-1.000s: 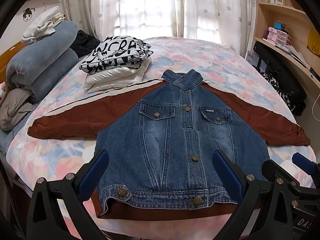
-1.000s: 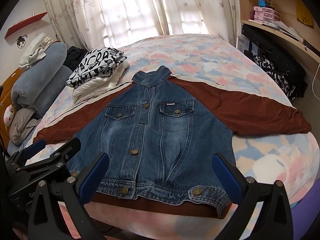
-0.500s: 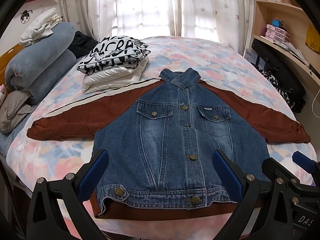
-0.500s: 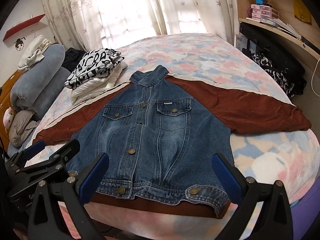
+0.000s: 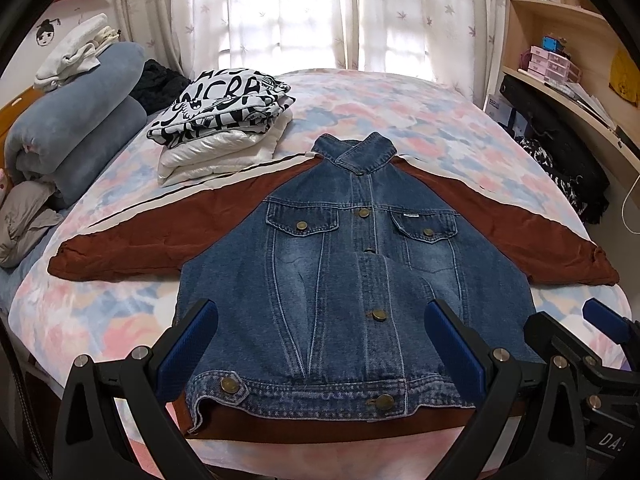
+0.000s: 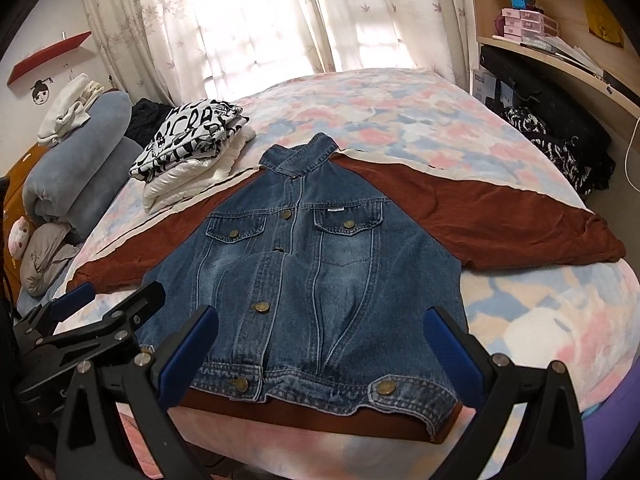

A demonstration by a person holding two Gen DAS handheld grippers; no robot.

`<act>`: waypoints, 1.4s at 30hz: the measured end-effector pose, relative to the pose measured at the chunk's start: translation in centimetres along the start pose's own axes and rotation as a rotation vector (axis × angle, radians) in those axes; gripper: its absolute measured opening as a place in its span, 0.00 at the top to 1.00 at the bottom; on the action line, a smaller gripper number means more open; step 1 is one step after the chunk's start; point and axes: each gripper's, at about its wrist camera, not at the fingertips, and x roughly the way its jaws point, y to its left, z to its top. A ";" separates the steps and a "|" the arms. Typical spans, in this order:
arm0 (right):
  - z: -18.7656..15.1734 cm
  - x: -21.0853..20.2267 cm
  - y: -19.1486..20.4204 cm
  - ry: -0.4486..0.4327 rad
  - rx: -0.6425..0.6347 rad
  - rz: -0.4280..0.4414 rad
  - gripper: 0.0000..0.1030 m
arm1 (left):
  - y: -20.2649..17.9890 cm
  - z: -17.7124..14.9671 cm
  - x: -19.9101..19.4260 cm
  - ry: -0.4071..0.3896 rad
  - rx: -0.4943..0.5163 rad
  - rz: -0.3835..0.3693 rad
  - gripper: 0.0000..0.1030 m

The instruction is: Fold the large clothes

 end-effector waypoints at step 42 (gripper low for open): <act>11.0 -4.3 -14.4 -0.199 0.004 -0.267 0.00 | -12.4 12.4 5.3 -0.117 0.092 -0.166 0.01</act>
